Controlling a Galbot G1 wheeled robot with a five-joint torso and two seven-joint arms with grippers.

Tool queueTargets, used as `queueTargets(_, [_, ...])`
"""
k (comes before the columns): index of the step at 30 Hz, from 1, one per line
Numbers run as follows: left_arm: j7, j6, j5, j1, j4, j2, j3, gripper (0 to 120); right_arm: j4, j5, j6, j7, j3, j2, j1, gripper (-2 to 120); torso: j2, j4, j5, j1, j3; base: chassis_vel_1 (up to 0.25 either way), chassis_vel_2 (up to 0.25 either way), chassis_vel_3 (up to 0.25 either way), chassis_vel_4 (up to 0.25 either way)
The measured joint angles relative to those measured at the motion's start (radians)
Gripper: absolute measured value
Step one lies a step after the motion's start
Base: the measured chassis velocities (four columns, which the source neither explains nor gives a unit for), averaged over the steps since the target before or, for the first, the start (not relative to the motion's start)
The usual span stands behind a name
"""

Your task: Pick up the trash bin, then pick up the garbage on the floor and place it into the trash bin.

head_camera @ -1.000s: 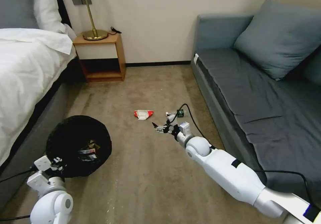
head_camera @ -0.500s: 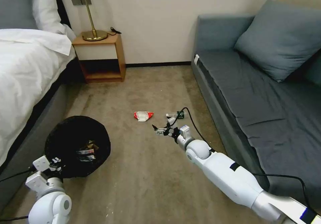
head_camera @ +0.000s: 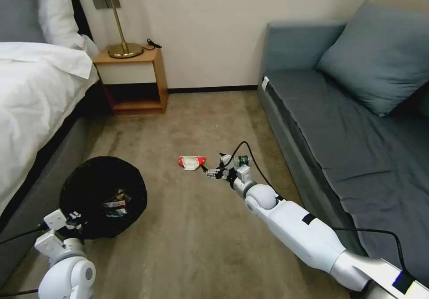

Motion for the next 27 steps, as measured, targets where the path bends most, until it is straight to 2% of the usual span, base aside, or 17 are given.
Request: queueTargets(27, [0.000, 0.004, 0.007, 0.009, -0.020, 0.009, 0.003, 1, 0.018, -0.038, 0.020, -0.017, 0.030, -0.013, -0.044, 100, 0.000, 0.0001, 0.0000, 0.000, 0.000, -0.136, 0.134, 0.133, -0.134])
